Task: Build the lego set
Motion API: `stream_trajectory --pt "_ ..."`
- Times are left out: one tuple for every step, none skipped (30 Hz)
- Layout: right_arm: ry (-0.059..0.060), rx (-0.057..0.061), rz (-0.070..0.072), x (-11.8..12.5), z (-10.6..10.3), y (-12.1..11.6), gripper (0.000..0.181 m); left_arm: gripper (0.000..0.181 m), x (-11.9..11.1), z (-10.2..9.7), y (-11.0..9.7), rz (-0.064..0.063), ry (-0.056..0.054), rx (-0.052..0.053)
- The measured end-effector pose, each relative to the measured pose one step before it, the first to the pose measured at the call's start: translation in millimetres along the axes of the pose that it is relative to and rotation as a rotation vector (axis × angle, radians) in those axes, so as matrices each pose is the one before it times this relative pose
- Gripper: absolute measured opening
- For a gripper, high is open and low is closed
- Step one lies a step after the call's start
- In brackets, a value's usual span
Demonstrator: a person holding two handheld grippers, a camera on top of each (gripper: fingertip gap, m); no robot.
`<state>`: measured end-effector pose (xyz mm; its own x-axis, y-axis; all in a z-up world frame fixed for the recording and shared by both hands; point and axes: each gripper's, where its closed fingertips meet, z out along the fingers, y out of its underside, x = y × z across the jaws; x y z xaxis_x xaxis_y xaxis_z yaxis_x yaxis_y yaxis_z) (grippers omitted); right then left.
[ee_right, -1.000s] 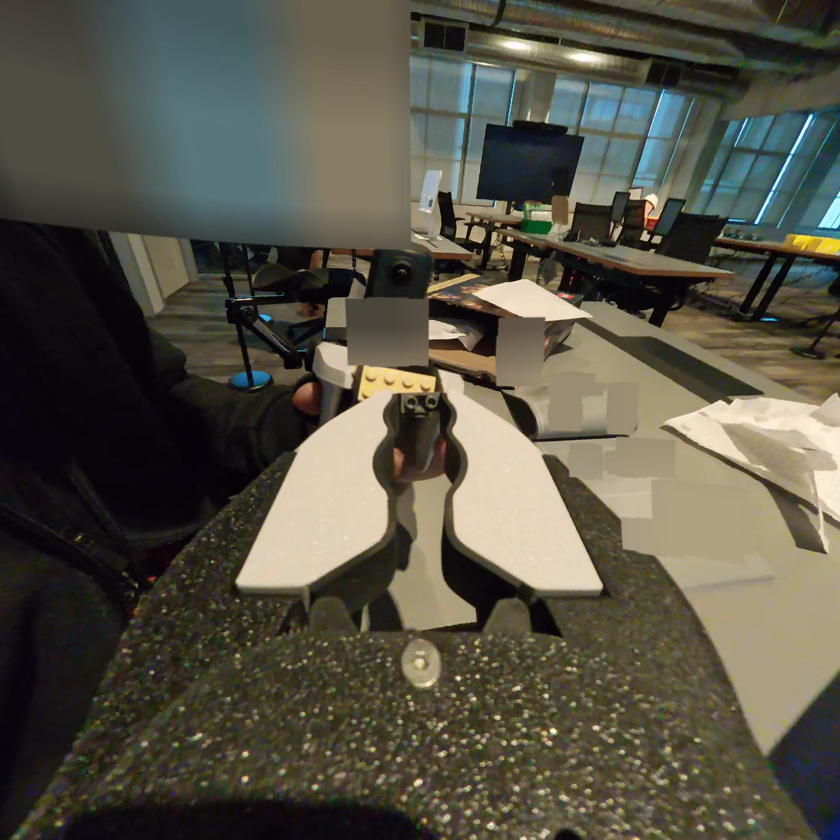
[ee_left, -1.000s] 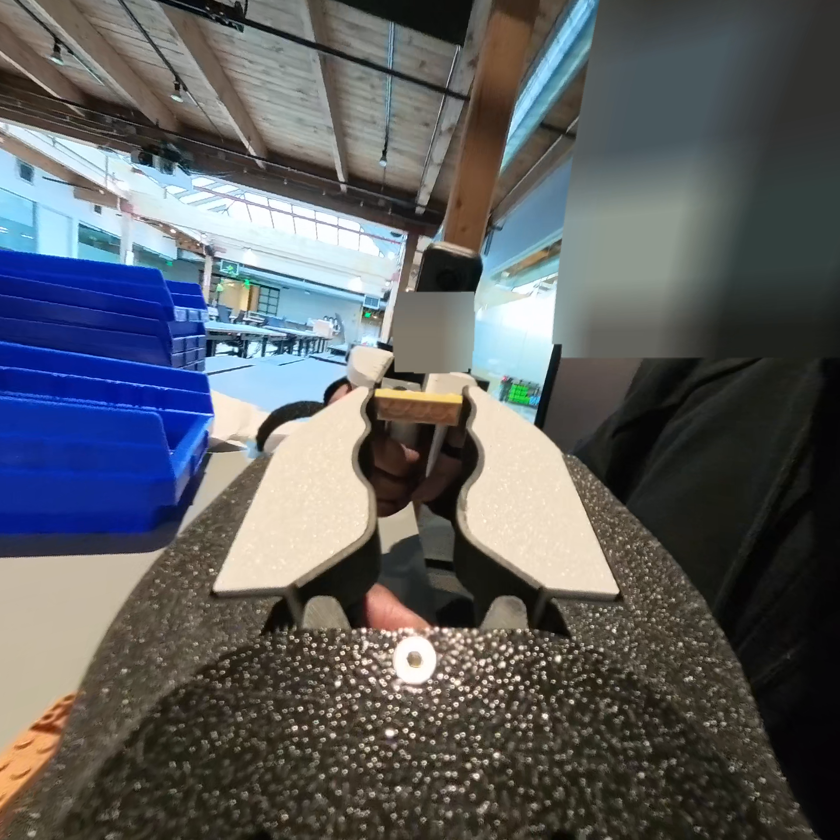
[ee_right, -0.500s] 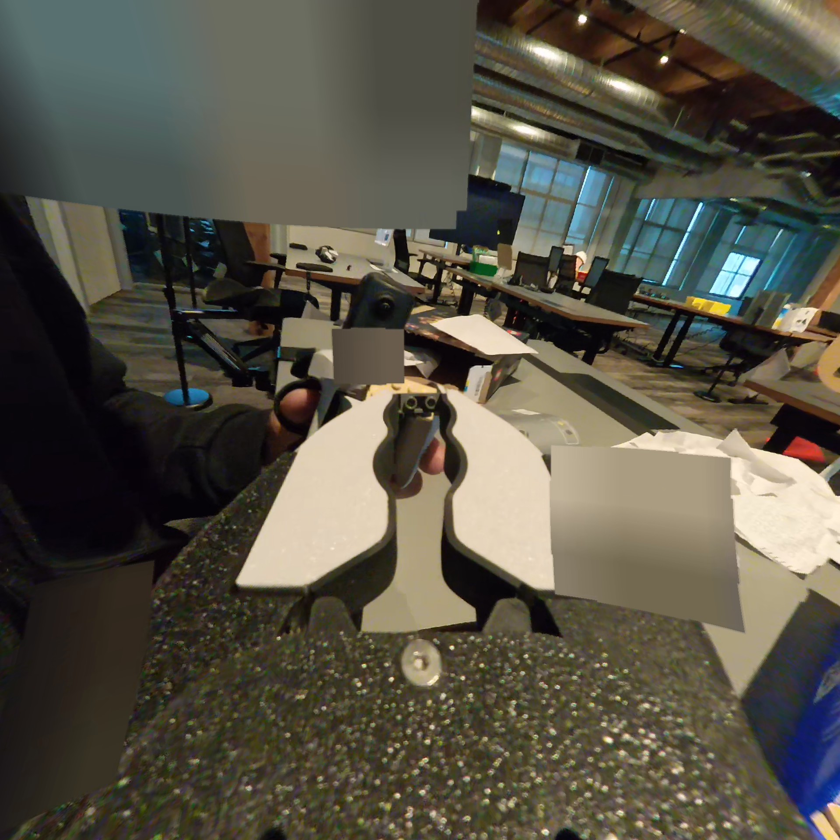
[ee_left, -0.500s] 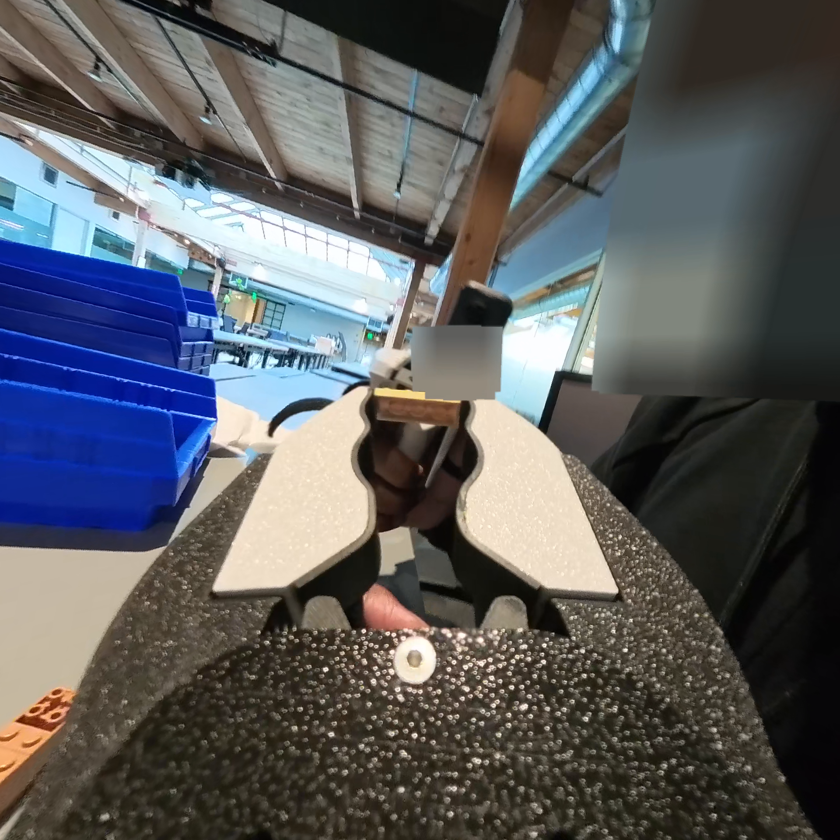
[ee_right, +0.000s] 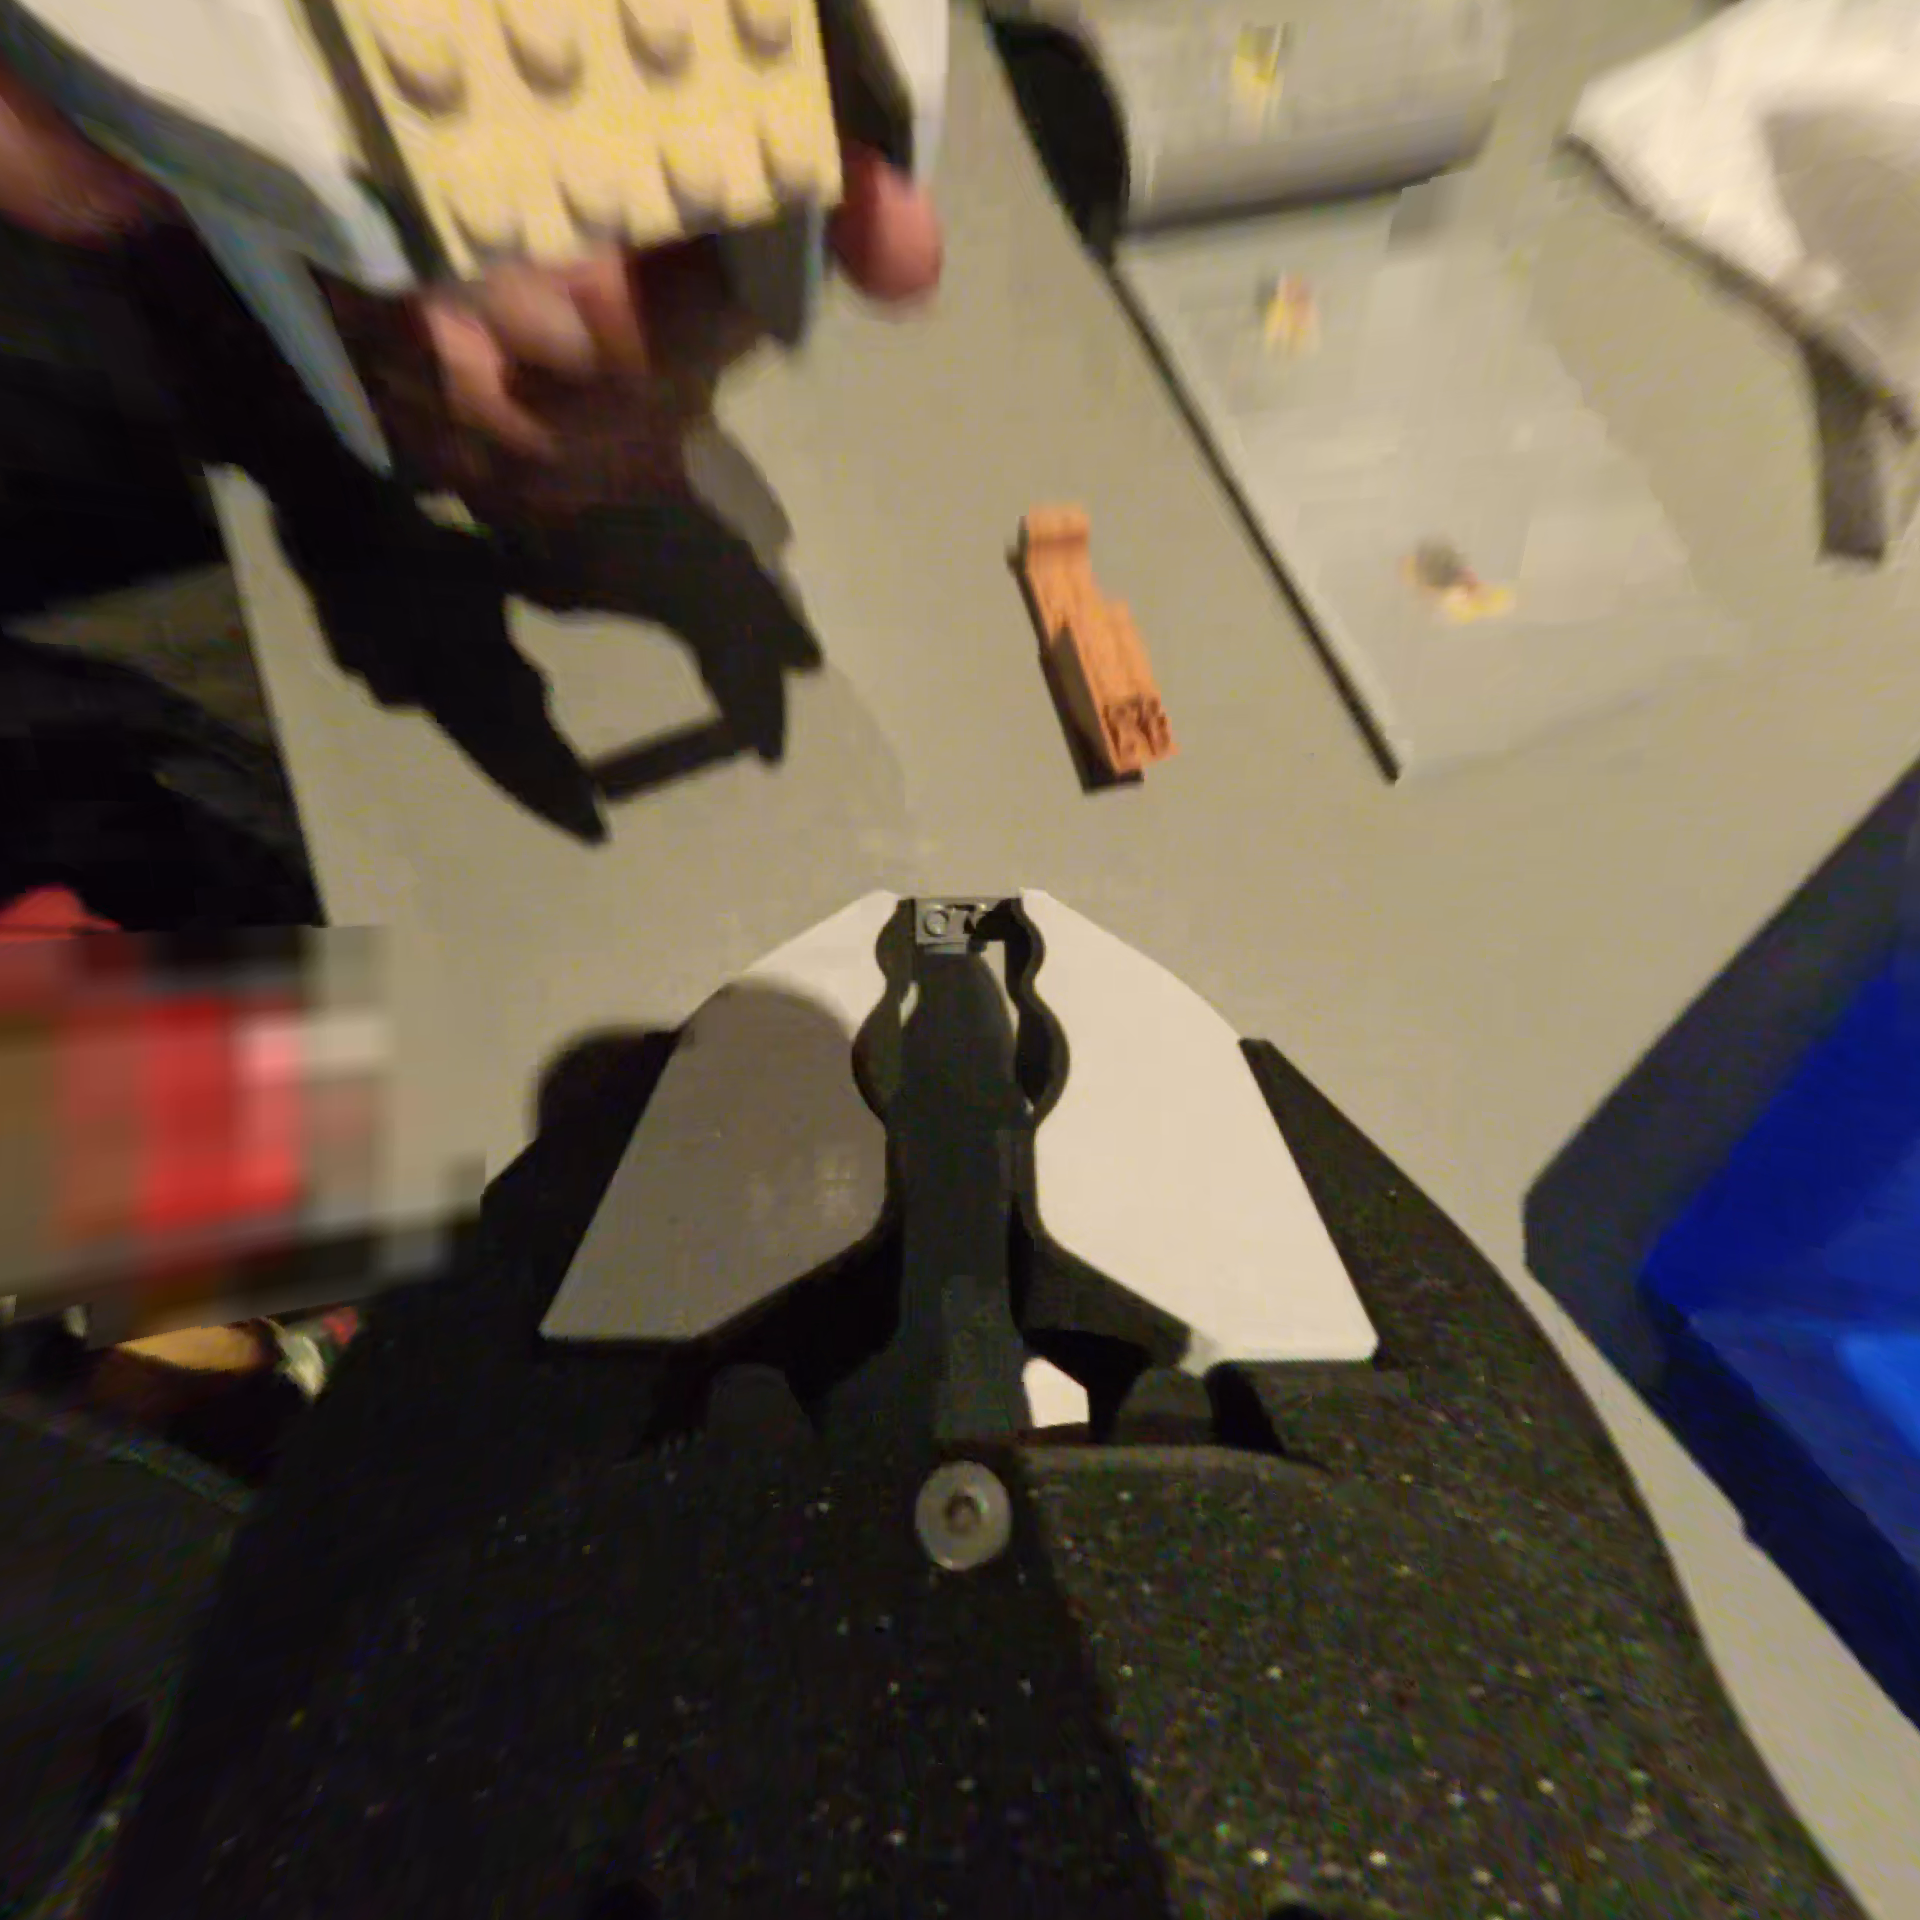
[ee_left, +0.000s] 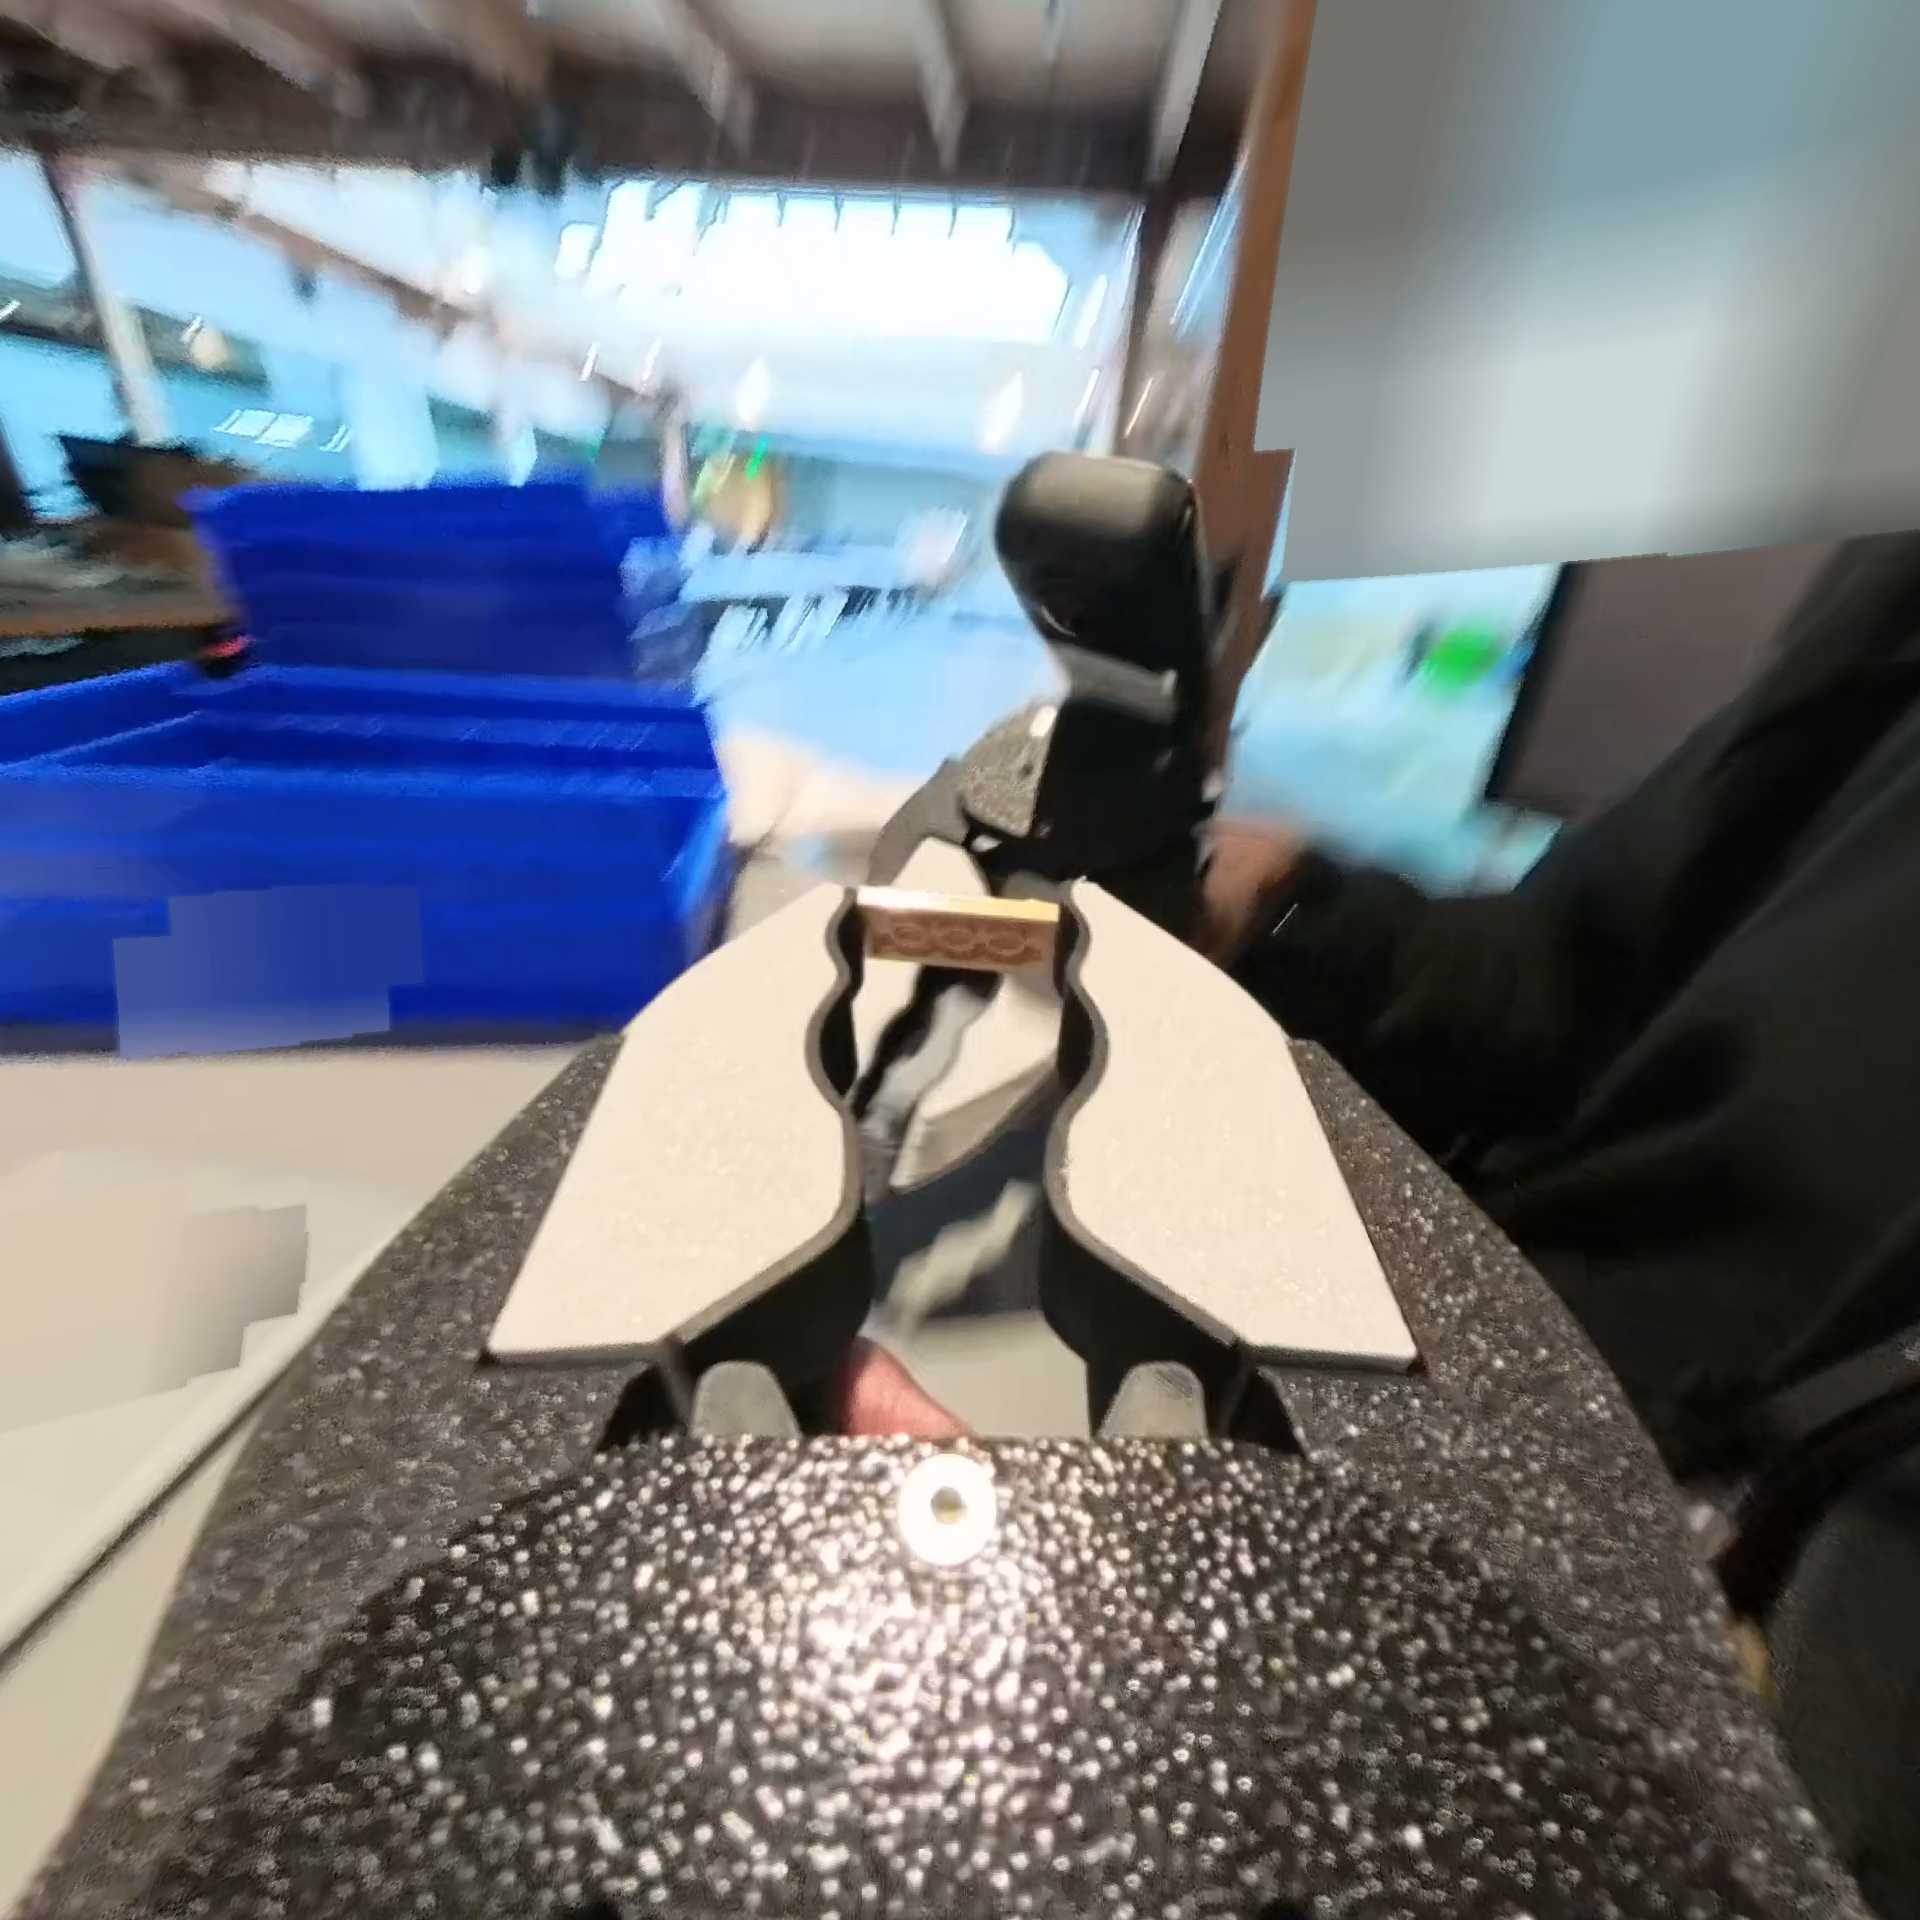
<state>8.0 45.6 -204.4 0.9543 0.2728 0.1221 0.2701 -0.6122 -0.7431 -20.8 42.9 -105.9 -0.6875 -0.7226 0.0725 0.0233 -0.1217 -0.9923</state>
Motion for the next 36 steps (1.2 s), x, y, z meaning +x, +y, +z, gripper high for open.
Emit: stream_trajectory --pt "0.0148 -0.0568 -0.0081 0.91 4.22 8.35 0.016 0.035 -2.95 -1.41 6.1 0.029 -0.0175 -0.0441" --pt "0.004 -0.0428 -0.0056 -0.46 3.27 5.66 0.016 0.034 -2.82 -1.0 5.72 0.022 -0.0153 -0.039" --pt "-0.0033 -0.031 -0.0021 -0.75 2.74 3.54 0.016 0.034 -2.18 -0.61 5.25 0.0133 -0.01 -0.0329" --pt "-0.0074 -0.0277 -0.0016 -2.21 1.55 2.84 0.016 0.034 -1.49 -0.34 4.16 0.0049 -0.0045 -0.0239" --pt "-0.0025 -0.0238 -0.0028 -0.68 1.63 2.35 0.016 0.035 -0.75 -0.06 2.77 -0.0023 0.0007 -0.0132" --pt "-0.0043 -0.0257 -0.0048 -1.01 1.98 2.46 0.017 0.035 -0.15 0.06 1.75 -0.0075 0.0049 -0.0061" --pt "0.0004 -0.0201 -0.0032 -0.31 -0.19 2.44 0.016 0.035 0.11 0.25 1.17 -0.0087 0.0052 -0.0032" --pt "0.0016 -0.0082 0.0029 -0.09 0.42 -0.04 0.016 0.034 0.21 0.41 0.97 -0.0059 0.0037 -0.0033" --pt "0.0007 -0.0092 0.0031 0.26 0.33 -0.14 0.016 0.034 0.26 0.44 0.89 -0.0011 0.0023 -0.0042" --pt "0.0036 -0.0109 0.0034 0.52 0.2 0.04 0.016 0.035 0.35 0.49 0.9 0.0019 0.0012 -0.005" --pt "0.0069 -0.0112 0.0003 0.97 0.17 0.01 0.016 0.035 0.43 0.33 0.94 0.0012 0.0015 -0.0053" --pt "0.0076 -0.0094 -0.0014 1.12 0.22 0.21 0.016 0.035 0.38 0.25 0.51 -0.0003 0.0021 -0.0034" --pt "0.0 -0.0045 0.0015 0.26 0.23 -0.17 0.016 0.035 0.11 0.12 0.16 -0.0021 0.0018 -0.0006" --pt "-0.0024 -0.0014 0.0037 -0.13 -0.14 -0.2 0.016 0.035 0.24 -0.04 -0.15 -0.0034 0.0022 0.0012" --pt "-0.0012 0.003 0.002 0.22 -0.05 -0.4 0.016 0.034 0.28 -0.17 -0.4 -0.0037 0.0029 0.0024" --pt "-0.0016 0.005 0.0019 -0.24 -0.18 -0.35 0.016 0.034 0.39 -0.31 -0.52 -0.0034 0.0035 0.0035" --pt "-0.0053 0.0037 0.0014 -0.9 0.04 -0.16 0.017 0.034 0.34 -0.31 -0.52 -0.0033 0.0032 0.0035" --pt "-0.0047 0.0046 0.0018 -0.51 0.2 0.02 0.019 0.034 0.3 -0.28 -0.46 -0.0031 0.0024 0.0029" --pt "-0.0021 0.0071 0.0029 0.36 -0.08 -0.02 0.022 0.034 0.11 -0.15 -0.35 -0.0026 0.0022 0.0027" --pt "-0.0013 0.0087 0.002 0.62 -0.34 -0.21 0.024 0.034 0.17 -0.06 -0.28 -0.0028 0.0021 0.0029" --pt "-0.0007 0.0095 0.0025 0.78 -0.46 -0.41 0.027 0.035 0.13 -0.08 -0.24 -0.0042 0.0021 0.0025" --pt "0.0002 0.0106 0.0007 1.06 -1.93 -0.29 0.03 0.035 0.21 -0.08 -0.14 -0.0054 0.0031 0.0025" --pt "0.0043 0.0107 -0.004 1.44 -2.37 -0.17 0.033 0.035 0.45 -0.12 -0.33 -0.0068 0.0053 0.0039" --pt "0.0149 0.0169 -0.0142 2.76 -3.95 -0.89 0.037 0.034 0.59 -0.27 -0.85 -0.0121 0.0074 0.0068" --pt "0.0289 0.0327 -0.0396 4.63 -4.38 -3.76 0.04 0.034 0.84 -0.4 -1.38 -0.0202 0.0115 0.011" --pt "0.0445 0.055 -0.0503 5.03 -6.84 -6.68 0.039 0.034 1.04 -0.49 -2.77 -0.0293 0.0158 0.0203" --pt "0.0378 0.067 -0.057 3.67 -6.43 -8.49 0.039 0.034 0.86 -0.19 -3.68 -0.0406 0.0171 0.0278" --pt "0.0306 0.0763 -0.0597 1.05 -7.62 -11.86 0.036 0.034 0.19 0.47 -3.59 -0.0523 0.0161 0.0287" --pt "0.0286 0.0825 -0.0527 0.33 -6.54 -13.75 0.034 0.034 0.22 1.05 -3.42 -0.0578 0.0176 0.0301" --pt "0.025 0.0756 -0.0383 0.95 -4.92 -13.19 0.032 0.034 0.62 1.63 -3.06 -0.0597 0.021 0.0314" --pt "0.0319 0.0691 -0.0296 1.5 -3.27 -12.78 0.03 0.034 1.1 2.24 -2.11 -0.0584 0.0233 0.0279" --pt "0.0372 0.0569 -0.0268 2.57 -1.6 -10.79 0.028 0.034 1.39 2.63 -0.93 -0.0516 0.0227 0.0209" --pt "0.0337 0.0387 -0.0302 1.59 -1.67 -7.78 0.027 0.035 1.07 2.88 0.06 -0.0405 0.0176 0.0151" --pt "0.0279 0.0267 -0.0341 1.56 -0.89 -5.5 0.026 0.034 0.87 2.61 0.45 -0.0289 0.0133 0.0115" --pt "0.0256 0.0205 -0.031 0.69 -0.3 -4.06 0.025 0.034 0.77 2.19 -0.07 -0.0225 0.0104 0.014" --pt "0.0194 0.0125 -0.0212 0.31 -0.22 -2.59 0.024 0.034 0.82 1.64 -1.23 -0.0228 0.0105 0.0209"
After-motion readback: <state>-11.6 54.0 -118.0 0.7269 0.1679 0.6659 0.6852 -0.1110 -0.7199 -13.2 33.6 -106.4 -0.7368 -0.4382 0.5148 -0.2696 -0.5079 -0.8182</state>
